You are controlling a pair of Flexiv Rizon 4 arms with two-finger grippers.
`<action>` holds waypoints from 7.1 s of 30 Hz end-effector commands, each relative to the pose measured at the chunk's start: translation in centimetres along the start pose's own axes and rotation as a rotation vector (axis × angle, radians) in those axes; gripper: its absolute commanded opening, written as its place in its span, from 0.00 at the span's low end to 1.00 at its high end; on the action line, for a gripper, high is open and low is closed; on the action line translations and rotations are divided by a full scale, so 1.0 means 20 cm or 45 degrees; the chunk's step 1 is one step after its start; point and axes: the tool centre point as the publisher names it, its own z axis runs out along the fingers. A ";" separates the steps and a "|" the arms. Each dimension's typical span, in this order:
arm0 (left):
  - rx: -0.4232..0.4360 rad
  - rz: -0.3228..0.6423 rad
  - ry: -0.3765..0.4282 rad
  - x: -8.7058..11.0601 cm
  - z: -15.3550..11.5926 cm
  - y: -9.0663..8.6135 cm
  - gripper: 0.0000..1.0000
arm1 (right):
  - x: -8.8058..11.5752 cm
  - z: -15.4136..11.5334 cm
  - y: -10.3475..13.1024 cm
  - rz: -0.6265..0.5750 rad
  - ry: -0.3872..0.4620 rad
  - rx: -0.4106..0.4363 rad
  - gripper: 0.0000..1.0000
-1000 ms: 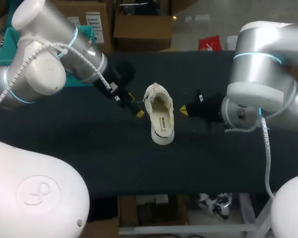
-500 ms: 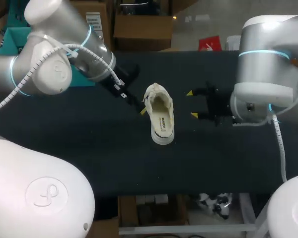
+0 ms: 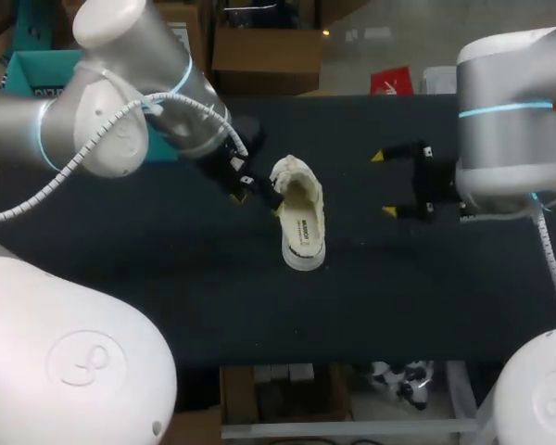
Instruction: Open the shoe tongue, take the insole out of the shoe, put the insole back into the shoe, and pack the shoe into the shoebox
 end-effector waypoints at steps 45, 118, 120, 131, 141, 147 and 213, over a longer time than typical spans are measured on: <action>-0.098 -0.383 0.003 -0.02 0.28 -0.16 1.00 | 0.08 -0.17 -0.01 -0.041 -0.405 1.019 1.00; -0.191 -0.716 -0.444 -0.03 0.29 -0.21 0.00 | 0.00 -0.30 -0.12 -0.687 -0.463 0.830 1.00; -0.181 -0.679 -0.419 -0.05 0.27 -0.20 0.00 | 0.00 -0.30 -0.12 -0.687 -0.463 0.830 1.00; -0.117 -0.335 -0.338 -0.11 0.19 -0.27 0.00 | 0.03 -0.33 -0.11 -1.127 -0.492 0.830 1.00; -0.092 0.081 -0.376 -0.09 0.08 -0.37 0.00 | 0.04 -0.38 -0.15 -1.778 -0.610 0.930 1.00; -0.045 0.280 -0.469 -0.13 -0.06 -0.49 0.00 | 0.04 -0.38 -0.15 -1.778 -0.610 0.930 1.00; 0.081 0.631 -0.610 -2.26 -1.14 -0.61 0.00 | 0.10 -0.37 -0.19 -2.564 -0.668 0.765 1.00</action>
